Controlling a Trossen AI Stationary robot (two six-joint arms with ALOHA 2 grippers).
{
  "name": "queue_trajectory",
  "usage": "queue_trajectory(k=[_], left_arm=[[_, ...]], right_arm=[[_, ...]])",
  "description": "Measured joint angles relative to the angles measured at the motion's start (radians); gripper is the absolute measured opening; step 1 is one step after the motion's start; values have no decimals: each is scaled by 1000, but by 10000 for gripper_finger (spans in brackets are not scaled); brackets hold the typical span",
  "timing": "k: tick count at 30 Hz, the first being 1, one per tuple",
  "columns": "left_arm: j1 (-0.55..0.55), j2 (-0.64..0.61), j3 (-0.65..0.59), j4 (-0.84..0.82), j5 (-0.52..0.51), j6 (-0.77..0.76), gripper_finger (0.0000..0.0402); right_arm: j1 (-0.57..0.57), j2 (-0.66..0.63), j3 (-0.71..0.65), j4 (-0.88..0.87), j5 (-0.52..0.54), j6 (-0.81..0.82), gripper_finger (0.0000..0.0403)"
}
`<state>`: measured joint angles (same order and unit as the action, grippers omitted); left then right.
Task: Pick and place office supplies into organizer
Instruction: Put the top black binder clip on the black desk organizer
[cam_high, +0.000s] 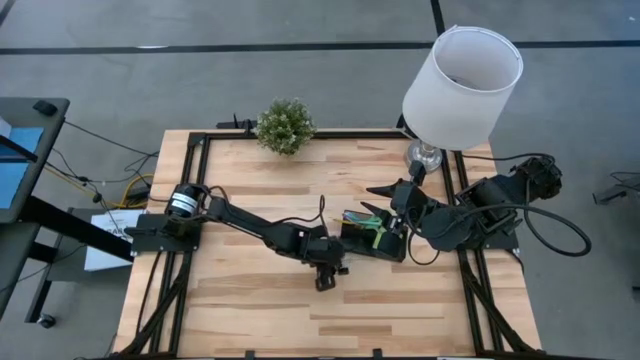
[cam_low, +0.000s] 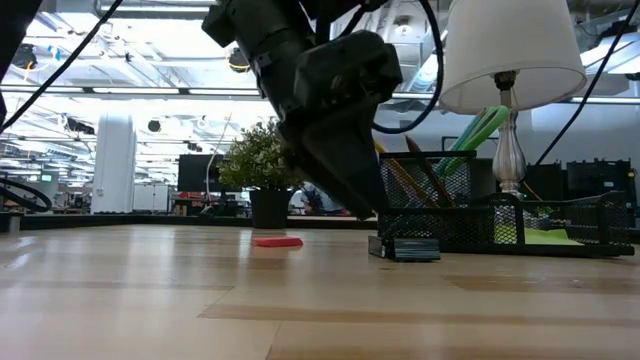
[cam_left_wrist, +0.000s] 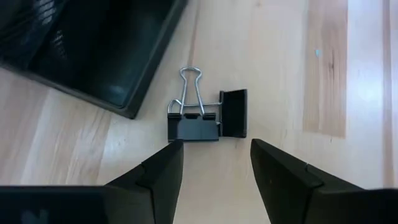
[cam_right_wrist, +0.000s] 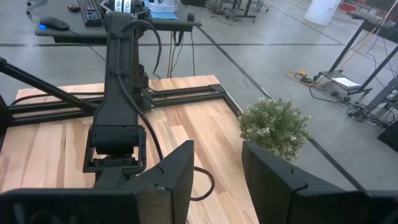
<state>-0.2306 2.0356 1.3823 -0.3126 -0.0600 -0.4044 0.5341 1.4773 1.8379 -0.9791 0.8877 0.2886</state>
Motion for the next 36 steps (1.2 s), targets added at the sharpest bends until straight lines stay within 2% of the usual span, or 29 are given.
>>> queue_trajectory(k=[8, 11, 15, 22, 29, 34, 36], left_arm=[[1, 0, 0, 0, -34, -62, 179], [8, 0, 0, 41, 3, -59, 179], [11, 0, 0, 30, -8, -61, 180], [33, 0, 0, 26, 80, -43, 209], [43, 12, 0, 40, 67, -28, 238], [42, 34, -1, -2, 64, -5, 241], [42, 38, -1, 29, 59, 28, 241]], right_arm=[[0, 0, 0, 0, 0, 0, 129], [0, 0, 0, 0, 0, 0, 129], [0, 0, 0, 0, 0, 0, 129], [0, 0, 0, 0, 0, 0, 129], [0, 0, 0, 0, 0, 0, 129], [0, 0, 0, 1, 0, 0, 129], [0, 0, 0, 0, 0, 0, 129]])
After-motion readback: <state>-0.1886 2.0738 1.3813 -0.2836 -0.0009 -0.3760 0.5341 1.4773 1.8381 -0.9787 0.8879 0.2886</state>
